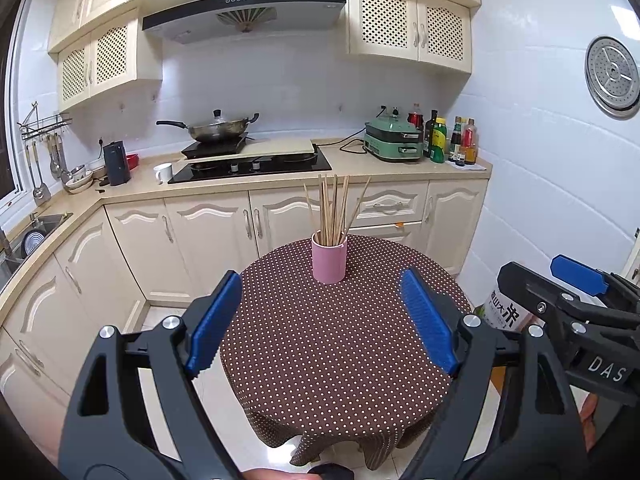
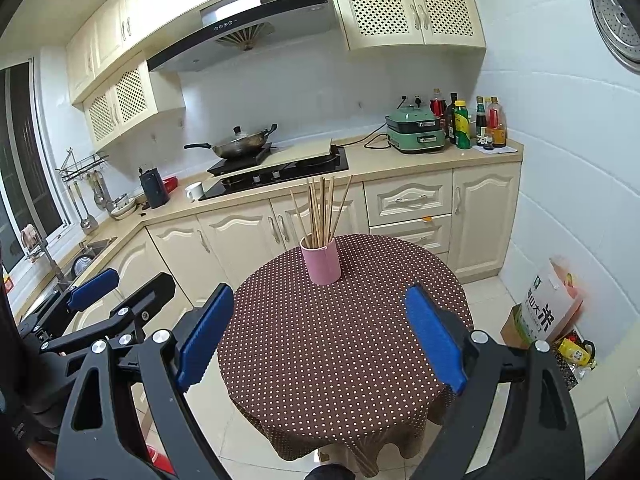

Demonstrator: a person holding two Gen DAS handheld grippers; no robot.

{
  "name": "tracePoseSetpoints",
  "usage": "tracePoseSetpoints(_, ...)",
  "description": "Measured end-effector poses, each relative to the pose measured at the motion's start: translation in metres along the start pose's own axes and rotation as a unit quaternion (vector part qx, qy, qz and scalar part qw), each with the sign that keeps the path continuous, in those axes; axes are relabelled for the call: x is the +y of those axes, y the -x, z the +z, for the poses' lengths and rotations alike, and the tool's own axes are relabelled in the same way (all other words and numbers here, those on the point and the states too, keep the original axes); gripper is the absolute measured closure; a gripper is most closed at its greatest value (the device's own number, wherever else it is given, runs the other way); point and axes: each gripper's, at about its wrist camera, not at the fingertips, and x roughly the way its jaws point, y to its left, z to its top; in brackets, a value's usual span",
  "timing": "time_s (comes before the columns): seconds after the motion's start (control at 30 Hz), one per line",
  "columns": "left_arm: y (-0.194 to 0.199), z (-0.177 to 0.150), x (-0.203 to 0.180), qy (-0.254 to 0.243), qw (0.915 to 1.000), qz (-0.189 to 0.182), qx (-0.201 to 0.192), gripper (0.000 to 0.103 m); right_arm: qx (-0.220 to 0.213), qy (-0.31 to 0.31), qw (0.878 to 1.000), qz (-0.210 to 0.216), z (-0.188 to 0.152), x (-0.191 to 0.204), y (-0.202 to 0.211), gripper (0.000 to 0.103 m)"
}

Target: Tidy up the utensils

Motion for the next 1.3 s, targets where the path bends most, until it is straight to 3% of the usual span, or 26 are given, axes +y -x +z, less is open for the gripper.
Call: tracePoseSetpoints(1.3, -0.0022, -0.0025, 0.0008, 0.000, 1.0000, 0.008, 0.000, 0.022, 0.015, -0.003, 1.000, 0.003, -0.0034, -0.0002, -0.0040, 0.018)
